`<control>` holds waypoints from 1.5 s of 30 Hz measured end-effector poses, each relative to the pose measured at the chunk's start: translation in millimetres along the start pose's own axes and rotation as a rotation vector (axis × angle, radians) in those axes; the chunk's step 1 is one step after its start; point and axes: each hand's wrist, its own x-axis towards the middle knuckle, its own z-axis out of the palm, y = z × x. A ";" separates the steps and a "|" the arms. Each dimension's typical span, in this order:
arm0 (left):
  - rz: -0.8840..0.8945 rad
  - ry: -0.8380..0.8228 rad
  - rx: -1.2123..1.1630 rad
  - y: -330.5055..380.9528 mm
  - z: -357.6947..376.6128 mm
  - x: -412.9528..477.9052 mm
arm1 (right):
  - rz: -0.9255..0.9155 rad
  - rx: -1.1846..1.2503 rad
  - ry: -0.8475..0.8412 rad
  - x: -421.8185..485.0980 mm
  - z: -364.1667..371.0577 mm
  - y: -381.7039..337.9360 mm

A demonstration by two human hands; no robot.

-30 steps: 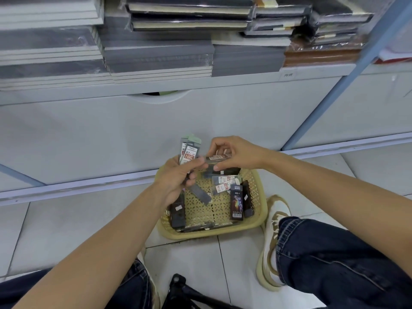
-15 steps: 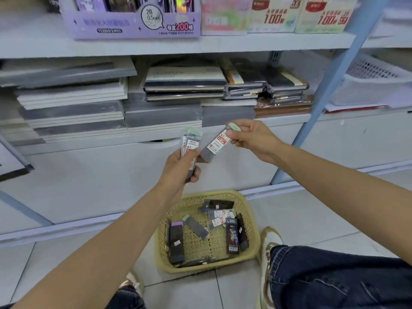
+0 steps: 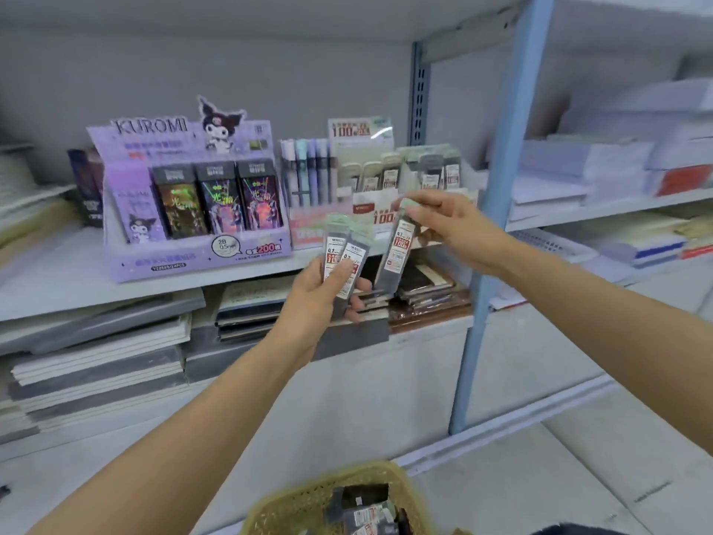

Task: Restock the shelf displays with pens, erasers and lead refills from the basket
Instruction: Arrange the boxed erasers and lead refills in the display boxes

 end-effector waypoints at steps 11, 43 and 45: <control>0.059 -0.046 -0.051 35.7 43.3 74.7 | -0.262 -0.281 0.584 54.1 -115.7 -23.2; 0.169 -0.266 0.341 25.5 106.1 121.1 | -0.161 -0.230 0.031 41.4 -96.6 5.1; 0.327 -0.183 0.643 22.9 105.8 127.3 | -0.165 -0.218 0.141 41.8 -109.1 3.8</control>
